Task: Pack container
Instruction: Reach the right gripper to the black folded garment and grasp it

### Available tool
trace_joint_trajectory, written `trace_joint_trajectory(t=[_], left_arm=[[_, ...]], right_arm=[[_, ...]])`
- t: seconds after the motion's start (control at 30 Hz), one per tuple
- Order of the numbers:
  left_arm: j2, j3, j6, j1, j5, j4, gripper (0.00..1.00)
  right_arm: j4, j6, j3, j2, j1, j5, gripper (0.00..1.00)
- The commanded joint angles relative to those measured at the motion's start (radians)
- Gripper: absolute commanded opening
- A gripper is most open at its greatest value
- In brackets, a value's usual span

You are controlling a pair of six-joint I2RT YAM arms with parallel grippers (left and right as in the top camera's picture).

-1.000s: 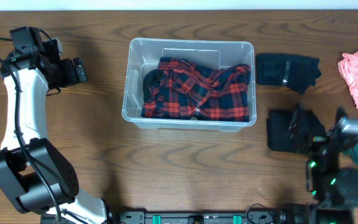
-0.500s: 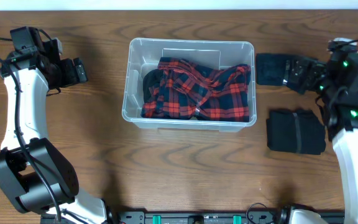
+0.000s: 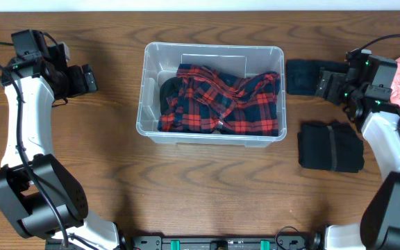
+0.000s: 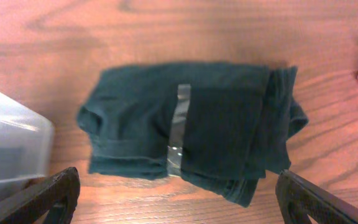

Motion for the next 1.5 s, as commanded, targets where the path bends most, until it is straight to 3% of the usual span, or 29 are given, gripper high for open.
trace_joint_trajectory(t=[0.0, 0.13, 0.4, 0.73, 1.13, 1.2, 1.27, 1.3, 1.47], left_arm=[[0.008, 0.002, 0.006, 0.0, 0.006, -0.002, 0.98], [0.008, 0.002, 0.006, 0.0, 0.006, -0.002, 0.98], [0.008, 0.002, 0.006, 0.0, 0.006, -0.002, 0.98], [0.008, 0.002, 0.007, 0.0, 0.006, -0.002, 0.98], [0.008, 0.002, 0.007, 0.0, 0.006, -0.002, 0.98], [0.008, 0.002, 0.006, 0.0, 0.006, -0.002, 0.98], [0.008, 0.002, 0.006, 0.0, 0.006, -0.002, 0.98], [0.008, 0.002, 0.007, 0.0, 0.006, -0.002, 0.98], [0.008, 0.002, 0.006, 0.0, 0.006, -0.002, 0.98]], right_arm=[[0.005, -0.041, 0.02, 0.053, -0.011, 0.051, 0.99], [0.015, -0.008, 0.02, 0.096, -0.029, 0.051, 0.99], [0.074, 0.243, 0.02, 0.181, -0.09, 0.003, 0.99], [0.133, 0.413, 0.02, 0.309, -0.113, -0.097, 0.93], [0.14, 0.492, 0.019, 0.317, -0.122, -0.048, 0.88], [0.147, 0.492, 0.019, 0.319, -0.122, -0.048, 0.74], [0.154, 0.493, 0.019, 0.325, -0.121, -0.048, 0.47], [0.158, 0.499, 0.019, 0.33, -0.121, -0.048, 0.38], [0.166, 0.498, 0.019, 0.347, -0.12, -0.047, 0.12]])
